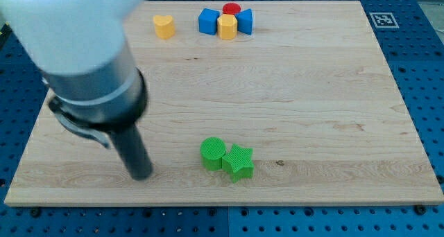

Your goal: Separate the green star from green circle

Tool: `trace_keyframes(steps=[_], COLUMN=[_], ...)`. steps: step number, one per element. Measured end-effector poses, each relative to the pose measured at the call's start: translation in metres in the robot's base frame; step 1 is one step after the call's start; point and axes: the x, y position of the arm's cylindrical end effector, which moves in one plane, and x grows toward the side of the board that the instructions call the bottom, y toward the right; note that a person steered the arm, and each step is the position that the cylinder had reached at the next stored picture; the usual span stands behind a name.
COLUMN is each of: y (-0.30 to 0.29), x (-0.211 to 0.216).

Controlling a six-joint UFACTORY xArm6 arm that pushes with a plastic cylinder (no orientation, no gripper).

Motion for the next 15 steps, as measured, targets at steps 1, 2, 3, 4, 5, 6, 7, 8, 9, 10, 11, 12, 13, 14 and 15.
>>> trace_keyframes(steps=[1,2,3,4,5,6,7,8,9,10,11,12,13,14,15], y=[0.005,0.029,0.08,0.123,0.159,0.153,0.125,0.135,0.153,0.183,0.19,0.19,0.212,0.249,0.272], x=[0.003,-0.002,-0.003,-0.003,-0.003,-0.003,-0.003,-0.026,-0.032,-0.031,-0.033,-0.043,-0.053,-0.033,-0.013])
